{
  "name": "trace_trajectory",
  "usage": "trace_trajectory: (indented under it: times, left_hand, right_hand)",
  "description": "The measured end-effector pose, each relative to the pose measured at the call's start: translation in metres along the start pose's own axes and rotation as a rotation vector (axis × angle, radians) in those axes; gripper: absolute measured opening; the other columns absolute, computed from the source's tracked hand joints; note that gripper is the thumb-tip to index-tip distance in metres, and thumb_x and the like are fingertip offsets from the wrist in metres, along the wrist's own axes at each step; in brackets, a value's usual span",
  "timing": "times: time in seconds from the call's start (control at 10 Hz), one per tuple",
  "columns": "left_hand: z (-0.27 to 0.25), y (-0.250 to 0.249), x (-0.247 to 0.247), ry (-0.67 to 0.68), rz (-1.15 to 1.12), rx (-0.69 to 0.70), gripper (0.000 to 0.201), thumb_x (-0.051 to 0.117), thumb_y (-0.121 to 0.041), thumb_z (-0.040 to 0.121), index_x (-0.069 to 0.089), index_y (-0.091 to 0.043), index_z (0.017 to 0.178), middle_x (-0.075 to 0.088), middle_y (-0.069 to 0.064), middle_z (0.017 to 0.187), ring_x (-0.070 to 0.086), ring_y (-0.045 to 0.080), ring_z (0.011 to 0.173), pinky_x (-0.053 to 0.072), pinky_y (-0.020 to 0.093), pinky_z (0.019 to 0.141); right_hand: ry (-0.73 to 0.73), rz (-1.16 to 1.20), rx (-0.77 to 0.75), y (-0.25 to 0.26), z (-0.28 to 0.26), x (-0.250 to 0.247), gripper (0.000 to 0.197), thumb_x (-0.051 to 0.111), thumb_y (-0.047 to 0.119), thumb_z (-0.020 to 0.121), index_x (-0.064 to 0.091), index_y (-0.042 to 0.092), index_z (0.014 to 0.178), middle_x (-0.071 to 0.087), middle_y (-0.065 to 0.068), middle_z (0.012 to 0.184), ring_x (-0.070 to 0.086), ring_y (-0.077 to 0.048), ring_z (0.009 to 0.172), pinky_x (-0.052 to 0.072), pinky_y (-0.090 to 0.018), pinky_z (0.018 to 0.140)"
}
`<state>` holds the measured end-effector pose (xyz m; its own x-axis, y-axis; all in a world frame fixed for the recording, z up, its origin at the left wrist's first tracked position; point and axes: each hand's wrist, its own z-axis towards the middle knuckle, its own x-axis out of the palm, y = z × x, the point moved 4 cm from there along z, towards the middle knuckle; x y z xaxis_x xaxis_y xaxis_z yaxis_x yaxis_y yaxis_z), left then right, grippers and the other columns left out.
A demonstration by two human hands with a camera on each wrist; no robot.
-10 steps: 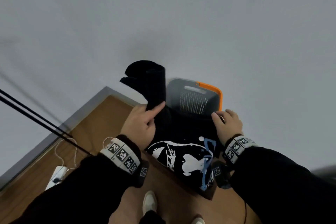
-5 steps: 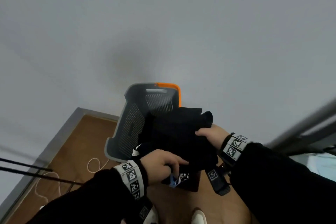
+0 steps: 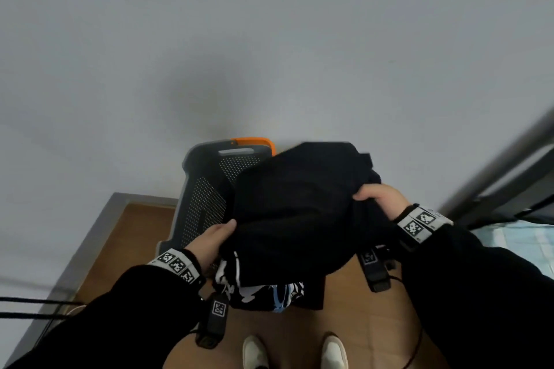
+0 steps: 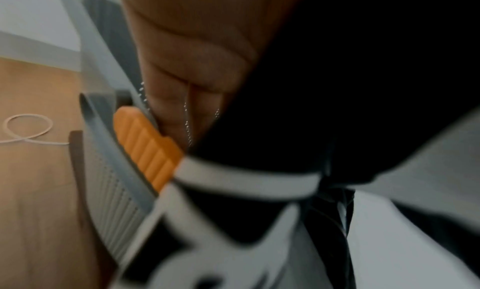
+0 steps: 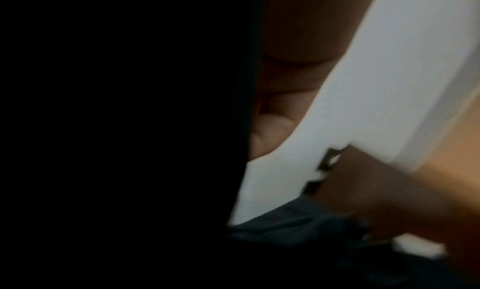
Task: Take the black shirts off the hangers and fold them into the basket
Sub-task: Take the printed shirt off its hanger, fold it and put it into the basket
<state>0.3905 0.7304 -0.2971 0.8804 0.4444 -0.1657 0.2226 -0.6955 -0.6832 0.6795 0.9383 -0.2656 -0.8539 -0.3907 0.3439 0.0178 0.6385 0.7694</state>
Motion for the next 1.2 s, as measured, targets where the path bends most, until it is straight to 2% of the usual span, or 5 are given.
trace_trajectory:
  times: [0.4, 0.7, 0.8, 1.1, 1.2]
  left_hand:
    - [0.010, 0.000, 0.021, -0.008, 0.268, -0.139, 0.054, 0.073, -0.051, 0.079, 0.072, -0.005, 0.107, 0.077, 0.012, 0.098, 0.072, 0.030, 0.094, 0.053, 0.042, 0.095]
    - [-0.027, -0.038, 0.054, 0.103, 0.123, 0.210, 0.053, 0.073, -0.003, 0.066, 0.065, -0.030, 0.111, 0.075, 0.007, 0.103, 0.071, 0.029, 0.100, 0.055, 0.047, 0.093]
    - [-0.045, -0.065, 0.074, 0.226, 0.100, 0.313, 0.063, 0.065, 0.005, 0.066, 0.065, -0.032, 0.117, 0.074, 0.002, 0.103, 0.069, 0.019, 0.098, 0.055, 0.033, 0.089]
    - [-0.097, -0.142, 0.042, 0.288, -0.216, 0.419, 0.061, 0.056, 0.010, 0.068, 0.063, -0.009, 0.125, 0.069, 0.018, 0.104, 0.069, 0.031, 0.087, 0.059, 0.037, 0.078]
    - [-0.095, -0.140, 0.002, 0.150, -0.260, 0.409, 0.063, 0.056, 0.009, 0.071, 0.058, -0.007, 0.131, 0.065, 0.025, 0.120, 0.065, 0.039, 0.102, 0.057, 0.043, 0.087]
  right_hand:
    - [-0.219, -0.641, 0.356, -0.132, 0.035, -0.034, 0.034, 0.076, 0.012, 0.078, 0.062, 0.006, 0.108, 0.071, -0.019, 0.101, 0.069, -0.034, 0.089, 0.057, -0.041, 0.075]
    - [-0.157, -0.556, 0.405, -0.162, 0.031, 0.006, 0.052, 0.062, 0.037, 0.094, 0.056, 0.001, 0.131, 0.064, -0.016, 0.115, 0.061, -0.032, 0.100, 0.053, -0.047, 0.096]
    - [-0.138, -0.439, 0.414, -0.191, 0.064, 0.010, 0.093, 0.056, 0.076, 0.075, 0.057, 0.004, 0.134, 0.063, -0.020, 0.130, 0.060, -0.038, 0.120, 0.048, -0.049, 0.104]
    - [-0.064, -0.086, 0.463, -0.170, 0.050, 0.038, 0.125, 0.065, 0.095, 0.035, 0.064, 0.013, 0.130, 0.068, -0.014, 0.127, 0.062, -0.034, 0.120, 0.041, -0.049, 0.111]
    - [-0.062, -0.088, 0.353, -0.156, 0.049, 0.055, 0.117, 0.061, 0.090, 0.053, 0.052, 0.014, 0.141, 0.058, -0.010, 0.140, 0.053, -0.029, 0.131, 0.040, -0.045, 0.113]
